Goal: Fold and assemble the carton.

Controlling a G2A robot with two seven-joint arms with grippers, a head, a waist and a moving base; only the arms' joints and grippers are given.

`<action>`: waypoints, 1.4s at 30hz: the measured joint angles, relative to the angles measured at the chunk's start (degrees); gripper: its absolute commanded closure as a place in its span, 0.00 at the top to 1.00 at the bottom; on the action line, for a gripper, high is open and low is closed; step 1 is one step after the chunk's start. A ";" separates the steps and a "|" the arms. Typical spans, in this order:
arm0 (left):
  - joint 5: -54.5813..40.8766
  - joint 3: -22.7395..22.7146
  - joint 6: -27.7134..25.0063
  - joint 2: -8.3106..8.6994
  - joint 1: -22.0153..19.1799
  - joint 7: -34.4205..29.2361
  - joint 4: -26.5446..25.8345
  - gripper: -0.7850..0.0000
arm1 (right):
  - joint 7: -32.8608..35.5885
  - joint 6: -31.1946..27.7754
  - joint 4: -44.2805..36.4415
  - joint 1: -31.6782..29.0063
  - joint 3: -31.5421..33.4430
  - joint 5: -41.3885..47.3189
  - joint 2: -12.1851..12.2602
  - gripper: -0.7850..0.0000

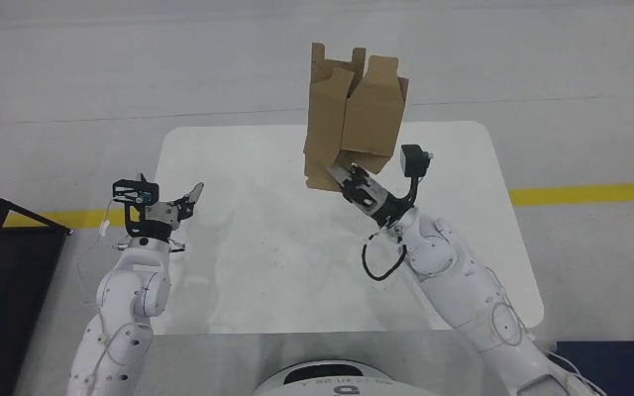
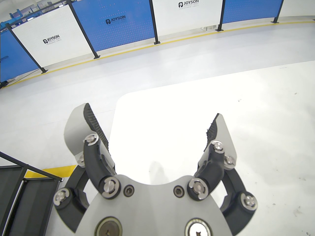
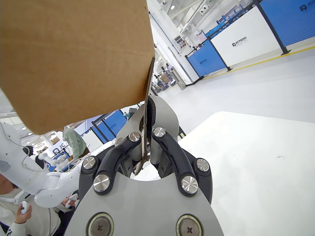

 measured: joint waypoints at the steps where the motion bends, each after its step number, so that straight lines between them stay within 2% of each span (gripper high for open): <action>1: 0.00 0.00 0.00 0.00 0.00 0.00 0.00 1.00 | -0.09 0.04 -0.12 -0.12 0.14 -0.27 0.02 0.00; 15: 0.00 0.00 0.00 0.00 0.00 0.00 0.00 1.00 | 0.18 0.27 -0.16 0.05 0.07 -0.14 0.02 0.00; 18: 0.00 0.00 0.00 0.00 0.00 0.00 0.00 1.00 | 5.54 6.59 -0.52 1.70 0.33 -6.93 0.33 0.00; 22: -0.87 0.50 -0.81 -0.07 -0.11 -0.39 0.16 1.00 | 14.80 18.34 -3.35 1.65 -0.93 -24.76 0.83 0.00; 24: -4.68 1.40 -3.93 -0.21 -0.90 -2.06 0.77 1.00 | 15.60 21.17 -4.69 0.34 -1.00 -29.66 1.00 0.00; 27: -15.92 1.30 -13.65 -0.10 -3.96 -8.11 2.84 1.00 | 14.32 22.86 -6.77 -2.41 0.15 -32.49 1.34 0.00; 30: -27.14 0.27 -25.93 0.45 -8.40 -15.24 5.94 1.00 | 14.51 23.90 -10.34 -5.59 1.72 -35.14 1.88 0.00; 32: -32.19 0.36 -31.29 0.65 -10.63 -17.95 7.61 1.00 | 14.01 22.62 -13.12 -7.74 2.36 -34.28 2.14 0.00; 34: -39.88 0.67 -35.93 0.81 -13.20 -21.38 9.87 1.00 | 13.14 18.50 -15.08 -10.08 3.39 -30.54 2.45 0.00; 37: -48.44 0.18 -40.01 1.22 -15.83 -25.86 11.40 1.00 | 13.06 17.88 -15.09 -10.16 3.52 -30.04 2.48 0.00; 42: -53.66 1.84 -42.03 1.43 -16.66 -28.79 11.78 1.00 | 13.31 18.00 -14.87 -10.10 3.33 -30.15 2.47 0.00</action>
